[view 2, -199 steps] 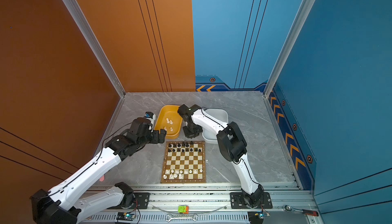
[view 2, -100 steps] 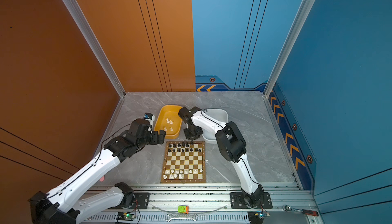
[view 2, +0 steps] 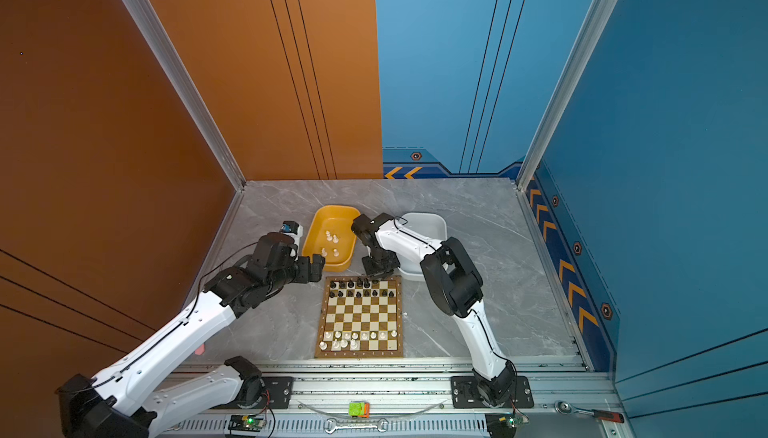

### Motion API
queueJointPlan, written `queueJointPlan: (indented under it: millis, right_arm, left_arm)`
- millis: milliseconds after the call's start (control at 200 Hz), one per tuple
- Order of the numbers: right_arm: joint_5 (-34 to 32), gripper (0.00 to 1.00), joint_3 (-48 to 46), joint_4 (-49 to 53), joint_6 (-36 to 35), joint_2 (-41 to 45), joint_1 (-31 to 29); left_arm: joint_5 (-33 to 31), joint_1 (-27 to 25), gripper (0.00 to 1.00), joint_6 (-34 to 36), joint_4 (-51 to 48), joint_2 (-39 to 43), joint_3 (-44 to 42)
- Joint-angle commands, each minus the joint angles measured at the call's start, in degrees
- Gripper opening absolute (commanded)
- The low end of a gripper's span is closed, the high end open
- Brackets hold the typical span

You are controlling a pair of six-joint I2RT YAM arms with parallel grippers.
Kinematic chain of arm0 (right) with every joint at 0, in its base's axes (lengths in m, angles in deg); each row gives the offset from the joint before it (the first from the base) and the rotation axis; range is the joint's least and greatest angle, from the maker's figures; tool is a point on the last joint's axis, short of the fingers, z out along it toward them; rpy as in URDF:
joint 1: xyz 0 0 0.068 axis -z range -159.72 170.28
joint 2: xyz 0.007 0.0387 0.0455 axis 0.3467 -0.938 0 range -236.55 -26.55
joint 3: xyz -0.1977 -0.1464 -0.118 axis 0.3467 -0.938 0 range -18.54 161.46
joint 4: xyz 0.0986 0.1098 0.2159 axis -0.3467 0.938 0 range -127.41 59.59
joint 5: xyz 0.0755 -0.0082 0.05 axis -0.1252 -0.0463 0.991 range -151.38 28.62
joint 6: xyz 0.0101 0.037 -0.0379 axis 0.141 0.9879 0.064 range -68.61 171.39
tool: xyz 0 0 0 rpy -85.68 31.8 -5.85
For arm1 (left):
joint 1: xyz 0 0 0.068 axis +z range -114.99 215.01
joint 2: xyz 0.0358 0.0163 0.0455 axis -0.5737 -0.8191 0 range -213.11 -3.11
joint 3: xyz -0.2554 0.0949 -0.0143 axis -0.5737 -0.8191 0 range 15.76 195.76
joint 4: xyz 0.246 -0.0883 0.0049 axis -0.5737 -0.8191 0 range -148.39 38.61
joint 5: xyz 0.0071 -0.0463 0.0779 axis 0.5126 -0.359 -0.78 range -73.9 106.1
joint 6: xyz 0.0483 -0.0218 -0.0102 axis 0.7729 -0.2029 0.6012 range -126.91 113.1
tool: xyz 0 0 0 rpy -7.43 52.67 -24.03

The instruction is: Set up the chess pieces on the board

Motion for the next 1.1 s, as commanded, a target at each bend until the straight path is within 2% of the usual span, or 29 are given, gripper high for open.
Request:
queueJointPlan:
  millis: [0,671,1097]
  right_arm:
    - [-0.1,0.17,0.2,0.1,-0.6,0.5,0.4]
    - [2.3,0.19,8.6,2.0,-1.9,-2.9,0.6]
    - [1.8,0.19,6.6,3.2,-1.7,-2.3,-0.5]
  left_arm:
    - [-1.4,-0.7,0.98,-0.6,-0.4,-0.5,-0.3]
    - [-3.1,-1.2,0.98,-1.6,-0.4,0.4,-1.0]
    - [-3.3,-1.3,0.98,-1.7,-0.1,1.6,-2.5]
